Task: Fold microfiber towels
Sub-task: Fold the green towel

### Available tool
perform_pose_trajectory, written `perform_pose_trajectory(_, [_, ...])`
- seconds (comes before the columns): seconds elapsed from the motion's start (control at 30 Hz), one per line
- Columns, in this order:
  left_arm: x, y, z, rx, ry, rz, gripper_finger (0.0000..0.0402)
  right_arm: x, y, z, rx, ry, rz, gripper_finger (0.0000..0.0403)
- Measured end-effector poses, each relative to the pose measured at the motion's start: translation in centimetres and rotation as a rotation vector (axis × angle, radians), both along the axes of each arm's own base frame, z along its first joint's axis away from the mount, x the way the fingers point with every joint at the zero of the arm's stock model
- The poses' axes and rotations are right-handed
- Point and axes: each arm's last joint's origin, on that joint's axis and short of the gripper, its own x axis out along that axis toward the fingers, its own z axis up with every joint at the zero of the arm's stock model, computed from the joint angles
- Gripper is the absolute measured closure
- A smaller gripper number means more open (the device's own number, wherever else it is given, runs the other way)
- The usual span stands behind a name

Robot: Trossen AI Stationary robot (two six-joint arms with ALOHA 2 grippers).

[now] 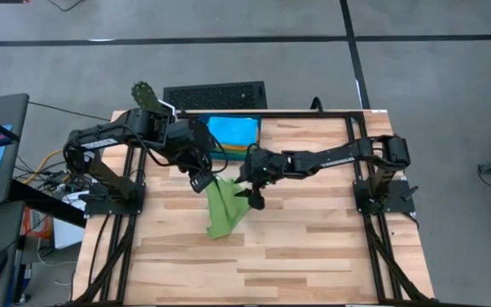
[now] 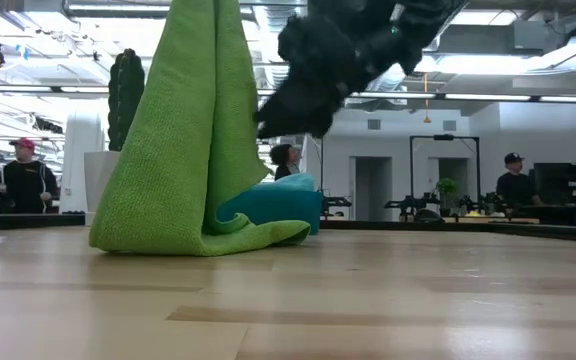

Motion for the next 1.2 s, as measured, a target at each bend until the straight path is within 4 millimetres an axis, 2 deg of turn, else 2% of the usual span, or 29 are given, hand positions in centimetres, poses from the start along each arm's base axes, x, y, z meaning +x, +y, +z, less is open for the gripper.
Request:
perform_pose_trajectory(0.17, [0.0, 0.0, 0.0, -0.015, 0.001, 0.025, 0.0401, 0.3, -0.3, -2.2, -0.014, 0.055, 0.029, 0.0155])
perform_pose_trajectory(0.27, [0.0, 0.0, 0.0, -0.02, 0.002, 0.032, 0.0401, 0.9, -0.9, -2.1, 0.0, 0.004, 0.042, 0.0155])
perform_pose_trajectory(0.37, [0.0, 0.0, 0.0, -0.023, 0.002, 0.037, 0.0401, 0.9, -1.4, -2.9, 0.023, 0.018, 0.058, 0.0155])
perform_pose_trajectory(0.5, [0.0, 0.0, 0.0, -0.031, 0.004, 0.049, 0.0401, 1.2, -1.3, -3.3, 0.015, -0.003, 0.075, 0.016])
perform_pose_trajectory(0.63, [0.0, 0.0, 0.0, -0.032, 0.004, 0.052, 0.0401, 1.3, -1.3, -3.9, 0.03, 0.018, 0.092, 0.02])
perform_pose_trajectory(0.83, [0.0, 0.0, 0.0, -0.039, 0.005, 0.063, 0.0401, 1.2, -1.8, -3.7, 0.012, 0.011, 0.096, 0.0299])
perform_pose_trajectory(0.93, [0.0, 0.0, 0.0, -0.039, 0.005, 0.063, 0.0401, 1.1, -2.4, -3.0, 0.008, -0.012, 0.083, 0.0319])
perform_pose_trajectory(1.07, [0.0, 0.0, 0.0, -0.044, 0.006, 0.072, 0.0401, 0.6, -3.3, -2.9, 0.016, 0.016, 0.067, 0.0311])
perform_pose_trajectory(1.2, [0.0, 0.0, 0.0, -0.044, 0.006, 0.072, 0.0401, 0.5, -3.6, -2.8, 0.063, 0.017, 0.108, 0.027])
